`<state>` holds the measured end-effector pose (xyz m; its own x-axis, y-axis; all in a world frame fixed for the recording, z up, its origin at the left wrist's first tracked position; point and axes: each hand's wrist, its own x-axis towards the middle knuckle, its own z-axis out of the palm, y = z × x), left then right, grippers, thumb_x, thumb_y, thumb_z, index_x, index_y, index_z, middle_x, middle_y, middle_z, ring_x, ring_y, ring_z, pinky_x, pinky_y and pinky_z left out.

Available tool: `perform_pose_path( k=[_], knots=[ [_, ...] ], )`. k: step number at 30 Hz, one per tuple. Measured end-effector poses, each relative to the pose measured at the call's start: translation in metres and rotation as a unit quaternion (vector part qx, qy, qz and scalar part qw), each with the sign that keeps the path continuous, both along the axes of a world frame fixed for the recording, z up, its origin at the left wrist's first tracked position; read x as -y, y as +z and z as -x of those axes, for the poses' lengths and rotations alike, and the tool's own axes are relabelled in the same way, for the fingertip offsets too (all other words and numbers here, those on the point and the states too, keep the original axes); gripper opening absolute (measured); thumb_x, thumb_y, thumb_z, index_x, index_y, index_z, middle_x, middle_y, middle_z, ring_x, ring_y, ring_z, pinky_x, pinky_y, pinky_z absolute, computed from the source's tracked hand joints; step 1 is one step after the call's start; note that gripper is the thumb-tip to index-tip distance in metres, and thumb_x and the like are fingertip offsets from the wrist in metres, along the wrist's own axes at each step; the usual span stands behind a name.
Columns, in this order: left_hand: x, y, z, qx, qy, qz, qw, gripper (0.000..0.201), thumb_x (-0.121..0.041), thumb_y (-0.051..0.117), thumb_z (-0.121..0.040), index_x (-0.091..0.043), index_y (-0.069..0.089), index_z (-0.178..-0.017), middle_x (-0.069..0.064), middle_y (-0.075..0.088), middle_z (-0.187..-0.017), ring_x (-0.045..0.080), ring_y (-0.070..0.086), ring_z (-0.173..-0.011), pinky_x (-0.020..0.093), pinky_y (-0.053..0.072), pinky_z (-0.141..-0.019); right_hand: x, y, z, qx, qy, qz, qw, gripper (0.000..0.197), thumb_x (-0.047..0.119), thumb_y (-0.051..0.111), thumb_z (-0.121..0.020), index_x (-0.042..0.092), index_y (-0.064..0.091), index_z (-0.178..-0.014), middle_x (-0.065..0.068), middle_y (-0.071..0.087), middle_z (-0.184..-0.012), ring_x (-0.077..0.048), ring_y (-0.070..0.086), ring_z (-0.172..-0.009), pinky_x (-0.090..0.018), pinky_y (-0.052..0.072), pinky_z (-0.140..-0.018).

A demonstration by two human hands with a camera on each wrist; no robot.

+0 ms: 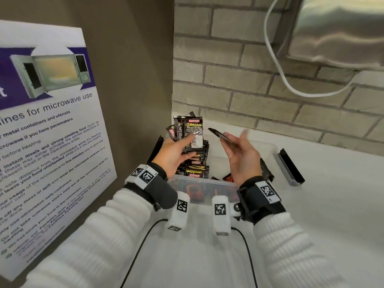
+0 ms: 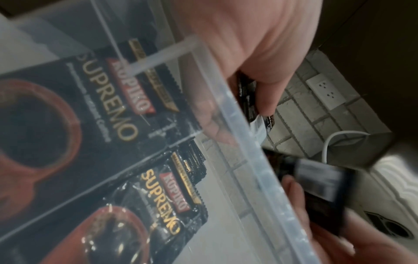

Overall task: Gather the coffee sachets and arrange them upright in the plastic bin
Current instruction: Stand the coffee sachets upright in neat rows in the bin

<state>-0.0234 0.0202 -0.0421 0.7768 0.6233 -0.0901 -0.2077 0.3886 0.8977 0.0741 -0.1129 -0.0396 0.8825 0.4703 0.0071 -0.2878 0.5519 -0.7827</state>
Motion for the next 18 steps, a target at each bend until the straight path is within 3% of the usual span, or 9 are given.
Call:
perform_pose_path(
  k=[1, 3, 5, 7, 10, 12, 14, 18],
  knots=[
    [0.0, 0.0, -0.001, -0.009, 0.01, -0.01, 1.0, 0.028, -0.014, 0.065, -0.086, -0.011, 0.051, -0.11, 0.005, 0.055, -0.123, 0.016, 0.054, -0.11, 0.035, 0.054, -0.088, -0.002, 0.0, 0.002, 0.021, -0.016, 0.052, 0.998, 0.018, 0.005, 0.055, -0.091, -0.003, 0.062, -0.105, -0.014, 0.065, -0.105, -0.023, 0.064, -0.099, -0.028, 0.054, -0.091],
    [-0.001, -0.001, -0.002, -0.021, 0.028, -0.014, 0.999, 0.031, -0.012, 0.067, -0.085, -0.006, 0.05, -0.11, 0.006, 0.054, -0.124, 0.016, 0.055, -0.11, 0.031, 0.055, -0.083, -0.006, -0.002, 0.003, 0.059, -0.027, 0.147, 0.987, 0.053, -0.01, 0.06, -0.082, 0.009, 0.048, -0.13, -0.011, 0.052, -0.128, -0.024, 0.056, -0.115, -0.037, 0.046, -0.102],
    [-0.001, -0.001, -0.001, -0.025, 0.04, -0.014, 0.999, 0.042, -0.012, 0.069, -0.083, -0.002, 0.043, -0.115, 0.008, 0.049, -0.128, 0.017, 0.056, -0.108, 0.03, 0.056, -0.081, -0.007, -0.002, 0.005, 0.065, -0.018, 0.166, 0.984, 0.073, -0.013, 0.06, -0.08, 0.017, 0.033, -0.141, -0.011, 0.045, -0.137, -0.025, 0.052, -0.121, -0.043, 0.041, -0.106],
    [-0.002, -0.003, -0.003, -0.03, 0.043, -0.018, 0.998, 0.058, -0.014, 0.071, -0.08, 0.001, 0.04, -0.126, 0.012, 0.049, -0.133, 0.018, 0.06, -0.107, 0.029, 0.058, -0.08, -0.008, -0.003, 0.005, 0.085, -0.009, 0.177, 0.98, 0.072, -0.012, 0.058, -0.082, 0.016, 0.03, -0.142, -0.012, 0.054, -0.131, -0.021, 0.057, -0.112, -0.038, 0.045, -0.1],
    [0.0, -0.003, -0.003, -0.033, 0.051, -0.052, 0.997, 0.042, -0.011, 0.07, -0.082, 0.0, 0.051, -0.118, 0.015, 0.06, -0.123, 0.021, 0.062, -0.108, 0.029, 0.058, -0.078, -0.009, -0.003, 0.009, 0.162, -0.024, 0.231, 0.959, 0.056, -0.006, 0.057, -0.086, 0.014, 0.04, -0.135, 0.01, 0.061, -0.103, -0.003, 0.059, -0.089, -0.015, 0.048, -0.075],
    [0.001, -0.004, -0.003, -0.03, 0.055, -0.08, 0.995, 0.036, -0.008, 0.067, -0.083, -0.003, 0.056, -0.117, 0.013, 0.065, -0.116, 0.022, 0.064, -0.106, 0.028, 0.059, -0.076, -0.014, -0.002, 0.013, 0.198, -0.053, 0.262, 0.943, 0.038, -0.002, 0.055, -0.089, 0.014, 0.048, -0.122, 0.012, 0.06, -0.094, -0.008, 0.061, -0.092, -0.017, 0.05, -0.079],
    [0.005, -0.004, -0.002, -0.028, 0.053, -0.114, 0.992, 0.034, -0.004, 0.065, -0.084, -0.006, 0.057, -0.117, 0.011, 0.066, -0.112, 0.021, 0.065, -0.101, 0.025, 0.059, -0.07, -0.02, -0.002, 0.017, 0.238, -0.072, 0.306, 0.919, 0.027, 0.003, 0.05, -0.092, 0.016, 0.046, -0.116, 0.002, 0.061, -0.102, -0.017, 0.061, -0.1, -0.031, 0.05, -0.091],
    [0.013, -0.002, -0.005, -0.035, 0.047, -0.182, 0.982, 0.032, -0.001, 0.058, -0.088, -0.005, 0.053, -0.119, 0.009, 0.064, -0.11, 0.016, 0.065, -0.093, 0.025, 0.059, -0.071, -0.031, -0.001, 0.032, 0.303, -0.016, 0.339, 0.891, 0.032, 0.005, 0.036, -0.097, 0.012, 0.032, -0.128, 0.001, 0.054, -0.104, -0.016, 0.055, -0.097, -0.027, 0.044, -0.082]
  ],
)
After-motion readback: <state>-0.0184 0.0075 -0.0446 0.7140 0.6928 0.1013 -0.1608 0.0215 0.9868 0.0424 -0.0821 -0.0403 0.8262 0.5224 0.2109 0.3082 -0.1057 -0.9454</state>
